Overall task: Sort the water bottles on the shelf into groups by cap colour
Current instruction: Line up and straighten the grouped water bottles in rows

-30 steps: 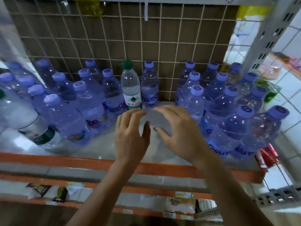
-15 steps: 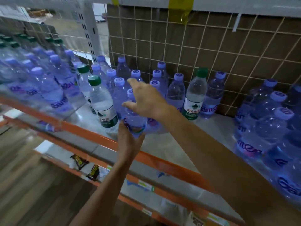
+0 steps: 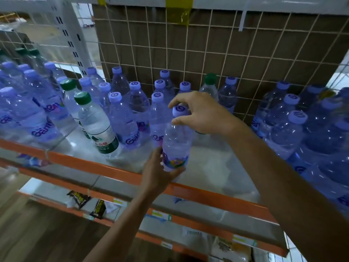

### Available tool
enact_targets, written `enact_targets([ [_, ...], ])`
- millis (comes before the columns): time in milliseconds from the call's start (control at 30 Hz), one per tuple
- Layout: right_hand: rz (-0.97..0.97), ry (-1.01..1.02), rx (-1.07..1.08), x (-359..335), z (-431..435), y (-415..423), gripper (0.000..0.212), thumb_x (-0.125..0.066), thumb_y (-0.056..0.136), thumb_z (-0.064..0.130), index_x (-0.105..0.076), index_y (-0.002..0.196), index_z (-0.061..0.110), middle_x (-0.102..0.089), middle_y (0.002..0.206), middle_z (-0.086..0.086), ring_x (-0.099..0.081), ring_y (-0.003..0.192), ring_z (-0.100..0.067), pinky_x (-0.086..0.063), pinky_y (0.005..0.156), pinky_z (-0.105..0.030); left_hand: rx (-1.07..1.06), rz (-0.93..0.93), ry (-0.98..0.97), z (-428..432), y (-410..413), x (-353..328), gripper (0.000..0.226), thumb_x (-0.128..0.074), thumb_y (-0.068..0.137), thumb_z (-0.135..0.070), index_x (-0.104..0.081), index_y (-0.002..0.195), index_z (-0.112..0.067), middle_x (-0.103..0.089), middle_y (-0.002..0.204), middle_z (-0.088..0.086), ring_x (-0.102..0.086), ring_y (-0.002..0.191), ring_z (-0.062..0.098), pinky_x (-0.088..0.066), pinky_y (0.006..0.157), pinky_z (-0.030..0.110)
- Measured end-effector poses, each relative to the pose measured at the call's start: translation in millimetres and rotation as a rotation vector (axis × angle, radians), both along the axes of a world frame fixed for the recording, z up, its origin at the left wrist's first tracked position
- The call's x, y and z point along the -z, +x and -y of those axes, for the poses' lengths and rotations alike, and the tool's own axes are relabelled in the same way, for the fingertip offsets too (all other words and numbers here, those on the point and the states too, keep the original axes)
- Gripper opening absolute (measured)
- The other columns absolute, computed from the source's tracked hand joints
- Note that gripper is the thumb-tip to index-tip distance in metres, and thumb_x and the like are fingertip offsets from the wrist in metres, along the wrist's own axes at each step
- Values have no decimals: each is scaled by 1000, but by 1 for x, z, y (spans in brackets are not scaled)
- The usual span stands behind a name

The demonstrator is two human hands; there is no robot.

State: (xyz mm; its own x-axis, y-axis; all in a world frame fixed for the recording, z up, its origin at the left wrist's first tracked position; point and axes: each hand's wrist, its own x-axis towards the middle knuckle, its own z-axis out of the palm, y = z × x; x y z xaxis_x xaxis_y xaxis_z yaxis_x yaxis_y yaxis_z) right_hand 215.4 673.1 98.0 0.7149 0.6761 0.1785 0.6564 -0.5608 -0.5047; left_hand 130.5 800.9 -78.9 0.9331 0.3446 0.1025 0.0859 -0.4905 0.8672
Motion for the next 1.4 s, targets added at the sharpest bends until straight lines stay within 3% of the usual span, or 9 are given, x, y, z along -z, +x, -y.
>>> enact_targets([
  [133, 10, -13, 167, -9, 62, -12, 39, -75, 75, 32, -64, 112, 24, -57, 96, 9, -51, 84, -6, -39, 78, -20, 217, 10, -59, 45, 9, -6, 73, -88, 59, -25, -53, 123, -19, -65, 112, -3, -63, 97, 7, -55, 83, 27],
  [233, 42, -76, 264, -12, 105, -20, 38, -75, 74, 34, -66, 109, 25, -66, 105, 5, -55, 91, -9, -41, 82, -22, 325, 5, -82, 88, 20, -6, 68, -89, 57, -22, -53, 114, -26, -64, 108, -7, -64, 92, 2, -54, 77, 17],
  [333, 55, -142, 342, -14, 144, -26, 40, -75, 74, 33, -65, 111, 24, -66, 111, 6, -52, 94, -5, -33, 77, -14, 378, 6, -93, 130, 31, 1, 69, -89, 52, -29, -52, 110, -31, -64, 105, -9, -65, 91, 4, -55, 77, 21],
  [533, 38, -256, 441, -11, 194, -34, 40, -75, 77, 31, -64, 115, 24, -65, 113, 2, -57, 102, -15, -37, 78, -22, 441, -17, -68, 187, 39, 13, 73, -90, 51, -28, -53, 113, -18, -64, 104, -6, -64, 92, 11, -57, 78, 34],
  [867, 51, -373, 447, -10, 225, -29, 44, -75, 77, 28, -63, 118, 19, -64, 117, 1, -56, 108, -17, -34, 76, -20, 400, -33, 33, 225, 39, 7, 81, -88, 53, -38, -50, 121, -15, -65, 112, 1, -65, 94, 18, -55, 76, 34],
  [1067, 88, -428, 331, -19, 215, -24, 42, -70, 80, 31, -59, 120, 23, -63, 116, 3, -55, 107, -15, -42, 83, -24, 415, -55, 162, 222, 35, 0, 85, -85, 59, -40, -43, 129, -17, -57, 125, 1, -57, 108, 21, -44, 81, 28],
  [1200, 212, -389, 304, -44, 198, -13, 39, -66, 81, 42, -60, 114, 23, -63, 109, 2, -56, 101, -18, -47, 86, -35, 445, -25, 207, 192, 35, -14, 94, -77, 58, -59, -42, 132, -13, -52, 125, 0, -51, 112, 12, -35, 89, 12],
  [1300, 249, -347, 251, -59, 169, 19, 38, -65, 84, 38, -59, 116, 19, -61, 109, -1, -53, 96, -17, -45, 83, -31, 297, 21, 161, 155, 46, -28, 83, -49, 69, -75, -45, 127, -15, -55, 120, 2, -54, 109, 11, -44, 91, 26],
  [1400, 245, -375, 187, -56, 127, 69, 43, -62, 88, 27, -52, 127, 15, -55, 125, -7, -52, 107, -21, -41, 86, -30, 165, -34, 206, 130, 71, -35, 66, -55, 84, -55, -38, 132, -13, -51, 130, 9, -53, 115, 20, -47, 93, 36],
])
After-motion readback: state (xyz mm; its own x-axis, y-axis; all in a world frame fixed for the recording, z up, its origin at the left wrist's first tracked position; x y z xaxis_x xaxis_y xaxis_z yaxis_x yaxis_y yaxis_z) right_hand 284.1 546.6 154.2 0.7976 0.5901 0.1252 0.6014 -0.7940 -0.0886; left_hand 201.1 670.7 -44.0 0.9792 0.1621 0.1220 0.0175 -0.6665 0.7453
